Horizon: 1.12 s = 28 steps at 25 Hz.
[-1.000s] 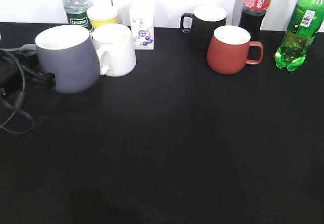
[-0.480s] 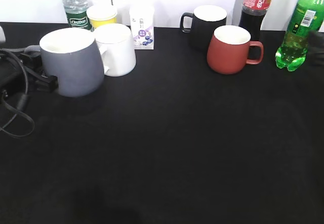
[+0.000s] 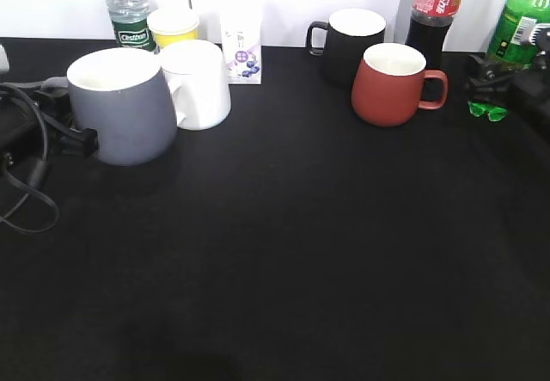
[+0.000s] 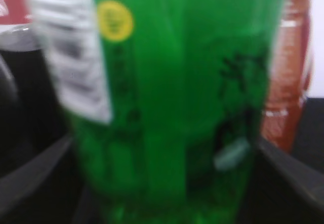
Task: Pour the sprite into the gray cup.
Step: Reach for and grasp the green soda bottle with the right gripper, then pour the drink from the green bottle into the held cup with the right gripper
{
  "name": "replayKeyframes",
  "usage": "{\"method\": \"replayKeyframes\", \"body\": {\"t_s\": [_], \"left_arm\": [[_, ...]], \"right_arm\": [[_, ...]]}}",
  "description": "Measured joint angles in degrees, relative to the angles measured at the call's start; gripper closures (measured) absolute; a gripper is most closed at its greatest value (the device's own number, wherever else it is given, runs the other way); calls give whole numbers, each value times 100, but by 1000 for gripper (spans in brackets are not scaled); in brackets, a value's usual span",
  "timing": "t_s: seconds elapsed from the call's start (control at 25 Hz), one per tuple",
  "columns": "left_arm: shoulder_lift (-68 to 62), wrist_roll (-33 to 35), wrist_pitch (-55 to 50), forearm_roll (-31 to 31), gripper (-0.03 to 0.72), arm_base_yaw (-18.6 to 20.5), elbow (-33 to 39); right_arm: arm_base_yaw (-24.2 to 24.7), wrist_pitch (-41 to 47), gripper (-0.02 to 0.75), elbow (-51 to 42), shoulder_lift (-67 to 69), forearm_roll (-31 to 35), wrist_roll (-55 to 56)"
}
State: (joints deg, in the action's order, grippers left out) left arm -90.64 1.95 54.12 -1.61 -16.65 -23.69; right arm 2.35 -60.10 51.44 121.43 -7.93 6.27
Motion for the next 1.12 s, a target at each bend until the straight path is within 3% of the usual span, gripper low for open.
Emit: {"method": "replayKeyframes", "body": {"t_s": [0.28,0.44,0.56,0.64,0.76,0.92,1.12], "left_arm": [[0,4,0,-15,606,0,1],[0,4,0,-518,606,0,1],[0,-331,0,-1189,606,-11,1],[-6,-413,0,-1274,606,-137,1],[-150,-439,5,-1294,606,-483,1],[-254,-445,107,-1482,606,-682,1],[-254,-301,129,-1538,606,-686,1]], "right_arm": [[0,51,324,400,275,-92,0],[12,-280,324,-106,15,-296,-175],[-55,-420,328,-1017,-1269,-629,-208],[-409,-117,328,-1310,-1978,-824,-214],[-1512,509,329,-1331,-2561,-927,-523],[-2728,1235,330,-1164,-2446,-964,-1918],[-2844,1286,330,-954,-1737,-942,-4362]]}}
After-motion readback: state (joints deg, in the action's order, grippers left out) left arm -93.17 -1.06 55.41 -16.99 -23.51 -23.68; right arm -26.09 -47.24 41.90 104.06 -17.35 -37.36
